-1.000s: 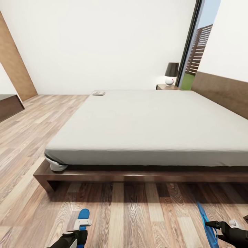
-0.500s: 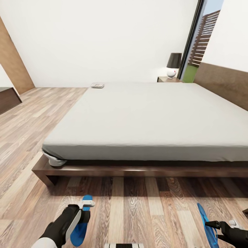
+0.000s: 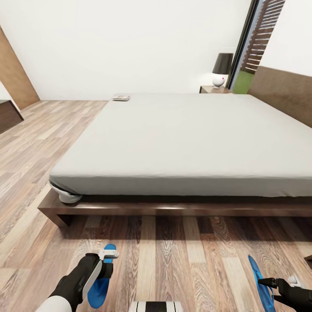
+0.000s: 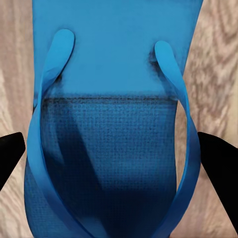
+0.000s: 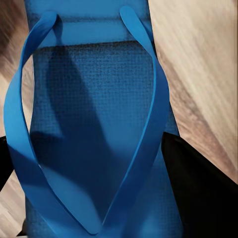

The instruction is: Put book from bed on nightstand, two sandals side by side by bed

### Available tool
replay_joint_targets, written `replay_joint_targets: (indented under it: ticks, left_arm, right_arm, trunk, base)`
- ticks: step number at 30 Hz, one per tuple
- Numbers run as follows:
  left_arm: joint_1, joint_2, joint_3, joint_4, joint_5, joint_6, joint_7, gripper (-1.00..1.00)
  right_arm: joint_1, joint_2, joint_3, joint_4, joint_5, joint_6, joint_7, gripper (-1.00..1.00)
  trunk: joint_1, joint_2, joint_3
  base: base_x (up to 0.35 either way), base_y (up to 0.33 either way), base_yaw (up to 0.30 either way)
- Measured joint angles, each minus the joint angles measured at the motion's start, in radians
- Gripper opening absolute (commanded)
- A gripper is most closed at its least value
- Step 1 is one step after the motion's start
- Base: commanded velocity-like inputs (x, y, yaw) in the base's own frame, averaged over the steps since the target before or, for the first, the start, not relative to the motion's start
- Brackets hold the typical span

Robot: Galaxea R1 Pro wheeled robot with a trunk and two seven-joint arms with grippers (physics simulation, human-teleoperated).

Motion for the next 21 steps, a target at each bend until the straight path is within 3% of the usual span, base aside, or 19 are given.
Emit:
replay_joint_targets:
  ticks: [17, 21]
  left_arm:
    - [0.0, -0.004, -0.002, -0.001, -0.001, -0.003, -0.001, -1.0]
    - [0.0, -0.004, -0.003, -0.003, -0.001, -0.005, -0.001, -1.0]
  right_arm:
    - [0.0, 0.0, 0.0, 0.0, 0.0, 0.001, 0.0, -1.0]
    - [0.0, 0.0, 0.0, 0.0, -0.001, 0.001, 0.0, -1.0]
  trunk:
    - [0.008, -0.004, -0.066]
    - [0.008, -0.004, -0.066]
  base:
    - [0.0, 0.0, 0.0]
    - [0.0, 0.0, 0.0]
